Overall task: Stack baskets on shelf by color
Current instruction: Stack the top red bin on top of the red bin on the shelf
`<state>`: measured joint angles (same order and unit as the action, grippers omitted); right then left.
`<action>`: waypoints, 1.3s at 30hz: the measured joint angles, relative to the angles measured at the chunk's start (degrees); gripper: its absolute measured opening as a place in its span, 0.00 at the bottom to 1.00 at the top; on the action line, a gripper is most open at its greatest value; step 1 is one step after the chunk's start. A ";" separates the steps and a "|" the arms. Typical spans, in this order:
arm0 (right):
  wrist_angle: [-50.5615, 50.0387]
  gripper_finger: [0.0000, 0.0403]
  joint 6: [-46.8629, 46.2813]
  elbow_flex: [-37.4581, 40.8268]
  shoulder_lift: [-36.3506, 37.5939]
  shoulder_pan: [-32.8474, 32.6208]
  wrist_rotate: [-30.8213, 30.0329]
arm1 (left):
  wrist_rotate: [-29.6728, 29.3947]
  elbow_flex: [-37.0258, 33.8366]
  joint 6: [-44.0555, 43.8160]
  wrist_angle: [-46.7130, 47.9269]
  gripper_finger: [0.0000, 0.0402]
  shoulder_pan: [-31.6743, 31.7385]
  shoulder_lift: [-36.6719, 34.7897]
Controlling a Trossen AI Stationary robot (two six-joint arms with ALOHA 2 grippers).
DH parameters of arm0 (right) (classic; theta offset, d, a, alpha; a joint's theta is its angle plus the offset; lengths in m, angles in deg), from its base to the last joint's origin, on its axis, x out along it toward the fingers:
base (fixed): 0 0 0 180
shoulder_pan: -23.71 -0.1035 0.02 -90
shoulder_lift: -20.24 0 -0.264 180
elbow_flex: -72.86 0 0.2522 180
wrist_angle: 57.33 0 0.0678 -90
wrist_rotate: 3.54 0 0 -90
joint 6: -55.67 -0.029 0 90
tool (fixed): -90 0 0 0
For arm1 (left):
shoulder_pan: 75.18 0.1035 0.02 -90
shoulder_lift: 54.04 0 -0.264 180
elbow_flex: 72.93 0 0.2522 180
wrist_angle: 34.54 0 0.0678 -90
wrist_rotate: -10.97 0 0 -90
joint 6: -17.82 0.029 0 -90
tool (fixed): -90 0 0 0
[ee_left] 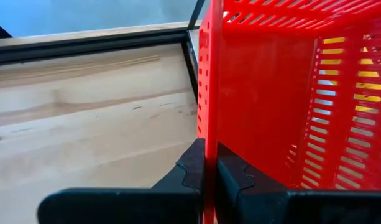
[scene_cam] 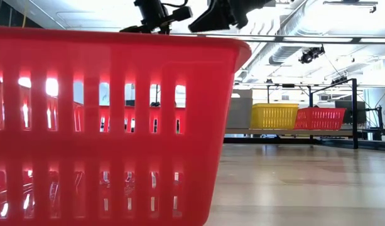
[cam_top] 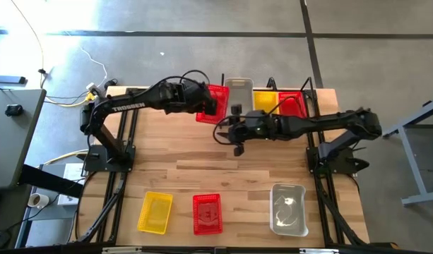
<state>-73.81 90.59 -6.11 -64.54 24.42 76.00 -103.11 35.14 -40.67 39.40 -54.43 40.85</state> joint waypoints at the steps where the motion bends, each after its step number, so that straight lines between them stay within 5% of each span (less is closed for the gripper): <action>1: 0.35 0.32 -0.14 0.00 -0.59 0.00 -0.26 | -0.24 0.00 -0.08 0.02 0.01 -0.30 0.00; 19: 3.39 0.32 -2.79 0.00 -5.07 0.21 -9.65 | -1.67 -0.02 -1.37 -0.31 0.01 -1.10 0.37; 24: 2.53 0.32 -3.86 0.00 -5.04 1.73 -6.29 | -0.93 -0.02 -0.09 -2.10 0.01 -1.06 0.37; 32: -0.53 0.32 -10.07 0.00 -4.96 3.14 -9.48 | 2.97 -0.02 3.78 -7.98 0.01 -0.86 0.42; 39: -2.21 0.20 -15.54 -0.02 -4.94 3.38 -11.50 | 3.60 -0.04 5.52 -8.30 0.01 -0.86 0.48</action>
<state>-76.02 75.05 -6.13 -69.47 27.80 64.50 -99.50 35.09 -35.15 31.10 -55.28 41.33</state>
